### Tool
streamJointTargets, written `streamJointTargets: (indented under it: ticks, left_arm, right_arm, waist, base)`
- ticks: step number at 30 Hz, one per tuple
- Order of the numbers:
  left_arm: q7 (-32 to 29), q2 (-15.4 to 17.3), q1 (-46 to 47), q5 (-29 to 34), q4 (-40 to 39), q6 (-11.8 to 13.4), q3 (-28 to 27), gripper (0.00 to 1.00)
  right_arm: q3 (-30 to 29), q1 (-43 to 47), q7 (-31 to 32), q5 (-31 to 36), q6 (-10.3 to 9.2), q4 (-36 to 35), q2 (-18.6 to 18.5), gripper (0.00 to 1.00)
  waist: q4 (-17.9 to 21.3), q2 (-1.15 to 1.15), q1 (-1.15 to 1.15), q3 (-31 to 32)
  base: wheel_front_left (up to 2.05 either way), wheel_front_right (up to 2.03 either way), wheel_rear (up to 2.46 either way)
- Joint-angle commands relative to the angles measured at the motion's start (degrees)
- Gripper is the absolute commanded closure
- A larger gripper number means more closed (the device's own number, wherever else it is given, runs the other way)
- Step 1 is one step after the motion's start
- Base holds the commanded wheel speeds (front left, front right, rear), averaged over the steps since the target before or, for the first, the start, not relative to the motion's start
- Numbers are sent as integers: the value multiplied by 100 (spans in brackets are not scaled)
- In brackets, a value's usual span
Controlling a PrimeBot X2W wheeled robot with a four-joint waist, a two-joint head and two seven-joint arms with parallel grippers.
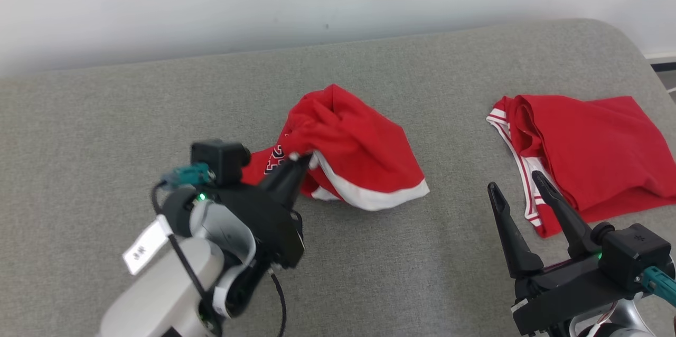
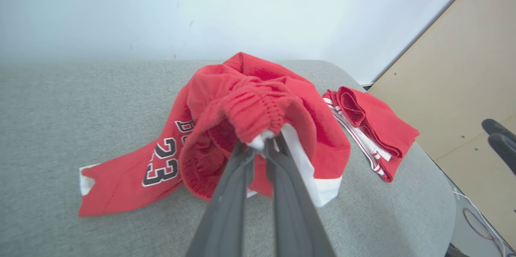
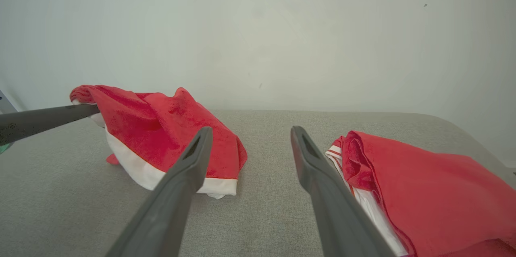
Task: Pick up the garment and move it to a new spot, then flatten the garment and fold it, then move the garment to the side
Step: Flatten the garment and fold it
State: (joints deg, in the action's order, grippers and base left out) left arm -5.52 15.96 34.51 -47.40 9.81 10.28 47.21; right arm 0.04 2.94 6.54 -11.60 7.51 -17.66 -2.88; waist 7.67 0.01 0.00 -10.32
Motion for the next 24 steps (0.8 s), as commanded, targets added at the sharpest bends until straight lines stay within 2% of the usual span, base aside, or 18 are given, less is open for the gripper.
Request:
streamJointTargets:
  ticks: [1, 6, 11, 16, 21, 24]
  left_arm:
    - [-30, 106, 106, 72, -153, 88, -61, 100]
    - [-117, 351, 363, 190, -822, 398, -333, 100]
    - [-343, 468, 734, 282, -1317, 504, -388, 100]
    - [-707, 260, 1331, 444, -1417, 386, -178, 100]
    - [-856, -62, 1699, 436, -1390, 429, -125, 100]
    - [-882, -263, 1779, 331, -1351, 539, -181, 100]
  right_arm:
    - [-4, 3, -27, -39, -5, 11, -6, 0]
    - [20, 53, -39, -62, -5, 43, -5, 0]
    - [20, 82, -52, -97, -5, 97, -6, 0]
    - [88, 93, -97, -164, -5, 192, -6, 0]
    - [158, 117, -123, -198, -5, 272, -6, 0]
    - [177, 145, -157, -219, -5, 309, -6, 0]
  waist:
    - [-56, -1, 0, 59]
    - [-138, -1, 0, 164]
    - [-230, -1, 0, 292]
    - [-263, -1, 0, 451]
    - [-234, -1, 0, 578]
    - [-221, -1, 0, 624]
  base:
    - [0, 0, 0]
    - [0, 0, 0]
    - [0, 0, 0]
    - [0, 0, 0]
    - [0, 0, 0]
    - [0, 0, 0]
